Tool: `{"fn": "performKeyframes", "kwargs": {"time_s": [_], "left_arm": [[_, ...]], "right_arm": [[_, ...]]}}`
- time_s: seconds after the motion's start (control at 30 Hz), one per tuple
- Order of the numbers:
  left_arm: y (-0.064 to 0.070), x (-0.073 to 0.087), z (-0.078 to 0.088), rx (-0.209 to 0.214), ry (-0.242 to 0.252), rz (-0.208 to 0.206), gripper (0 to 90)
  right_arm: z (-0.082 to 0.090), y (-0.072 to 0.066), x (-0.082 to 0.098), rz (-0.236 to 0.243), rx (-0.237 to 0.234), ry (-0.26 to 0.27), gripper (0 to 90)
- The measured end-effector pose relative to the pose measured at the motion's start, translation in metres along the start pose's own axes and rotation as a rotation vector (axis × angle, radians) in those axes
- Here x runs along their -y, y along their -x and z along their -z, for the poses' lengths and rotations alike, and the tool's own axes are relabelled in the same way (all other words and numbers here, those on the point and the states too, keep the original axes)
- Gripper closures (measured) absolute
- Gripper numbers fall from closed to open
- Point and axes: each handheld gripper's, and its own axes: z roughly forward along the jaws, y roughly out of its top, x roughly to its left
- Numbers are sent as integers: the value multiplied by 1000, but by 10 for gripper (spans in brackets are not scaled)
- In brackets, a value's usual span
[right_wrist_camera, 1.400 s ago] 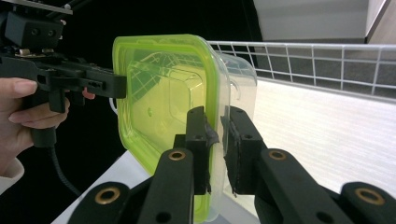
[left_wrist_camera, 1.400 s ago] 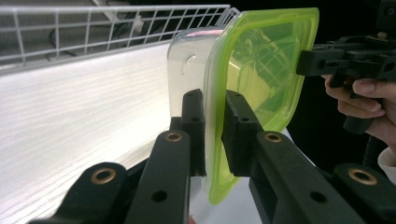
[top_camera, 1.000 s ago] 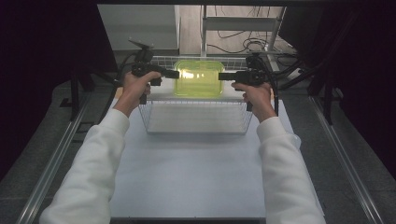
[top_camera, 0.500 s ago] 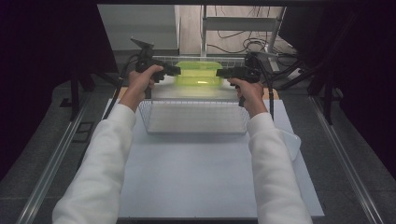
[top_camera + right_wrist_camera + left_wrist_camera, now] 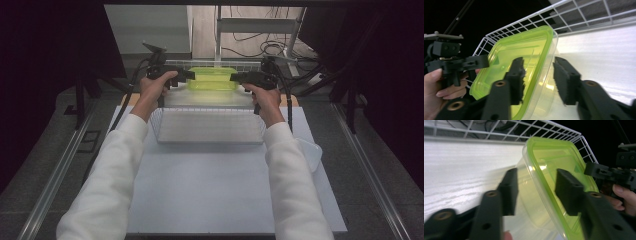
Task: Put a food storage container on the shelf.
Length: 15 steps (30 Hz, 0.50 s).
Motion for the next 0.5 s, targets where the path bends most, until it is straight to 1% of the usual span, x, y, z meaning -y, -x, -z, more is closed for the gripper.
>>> {"fn": "performKeyframes", "kwargs": {"time_s": [0.03,0.07,0.1,0.17,0.2,0.23,0.27,0.3,0.33,0.37,0.4,0.43,0.47,0.5], "left_arm": [[2,0,2,-1,14,-12,450],[2,0,2,-1,14,-12,427],[5,1,6,0,40,-33,400],[10,2,11,-1,67,-61,368],[12,2,15,-8,79,-75,359],[12,2,15,-8,79,-75,356],[18,5,23,-26,110,-105,352],[18,5,23,-26,110,-105,348],[21,7,27,-32,119,-122,347],[28,12,35,-35,128,-166,345],[33,15,40,-39,121,-195,342],[33,15,40,-39,121,-195,335],[42,23,50,-53,115,-250,327],[42,23,50,-53,115,-250,322]], "right_arm": [[1,-1,0,7,8,7,525],[1,-1,0,7,8,7,525],[5,-3,-1,31,28,28,490],[10,-7,-1,60,36,46,467],[13,-10,0,77,33,53,455],[16,-14,0,94,31,60,446],[19,-17,1,115,34,65,436],[19,-17,1,115,34,65,436],[26,-24,2,159,37,73,426],[30,-27,3,183,37,71,424],[34,-30,5,212,42,63,417],[34,-30,5,212,42,63,417],[44,-36,9,283,44,42,401],[44,-36,9,283,44,42,401]]}}
